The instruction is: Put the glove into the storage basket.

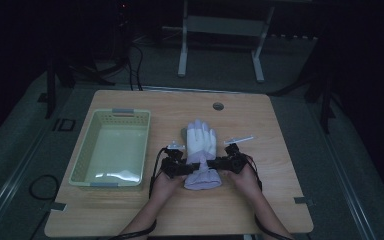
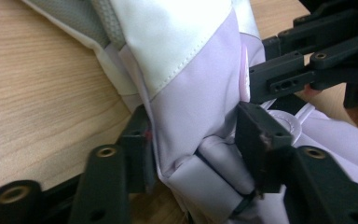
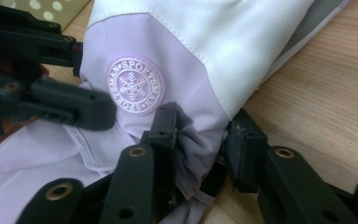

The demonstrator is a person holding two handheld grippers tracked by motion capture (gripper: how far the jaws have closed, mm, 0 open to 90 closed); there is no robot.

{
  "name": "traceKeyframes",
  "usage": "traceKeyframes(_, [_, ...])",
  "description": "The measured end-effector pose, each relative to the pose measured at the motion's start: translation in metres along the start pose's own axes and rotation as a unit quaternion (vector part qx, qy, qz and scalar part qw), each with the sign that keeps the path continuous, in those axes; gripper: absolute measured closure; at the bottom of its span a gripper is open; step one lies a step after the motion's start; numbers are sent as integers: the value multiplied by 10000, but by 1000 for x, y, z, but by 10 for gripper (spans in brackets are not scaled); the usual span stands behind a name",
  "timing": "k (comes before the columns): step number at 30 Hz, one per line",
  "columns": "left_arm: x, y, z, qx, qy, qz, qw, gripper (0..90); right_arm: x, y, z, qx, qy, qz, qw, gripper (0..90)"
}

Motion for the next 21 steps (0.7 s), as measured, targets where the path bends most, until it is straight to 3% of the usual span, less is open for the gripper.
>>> traceKeyframes(2, [-1,-1,1,12,60,28,10000,593,0,-1,0,39,-12,46,10000,710])
traceKeyframes(3, [-3,-3,0,-96,71,33,9999,670,-1,-1,-2,99,-56,61,9999,724])
traceKeyframes(5, [-4,-4,2,-76,96,7,9999,696,-2,-4,-5,193,-153,73,9997,745])
traceKeyframes(7, [-5,-6,2,-78,105,-18,9999,705,-3,-5,-6,250,-197,80,9995,750])
traceKeyframes(8, [-6,-6,2,-81,103,-29,9999,725,-5,-6,-9,399,-334,102,9986,757])
traceKeyframes(13, [-13,-16,8,-161,206,68,9996,744,-12,-12,-16,562,-440,263,9971,769])
traceKeyframes(21, [-28,-34,19,-189,325,181,9991,756,-26,-29,-28,608,-517,528,9954,774])
Point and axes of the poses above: each handheld gripper's, and its own axes: y roughly forward along the jaws, x roughly out of its underside, z roughly to its right, the point moved 9 cm from there along y, roughly forward along the jaws, and after that the axes turned 1 degree about z, right-handed, at the moved point
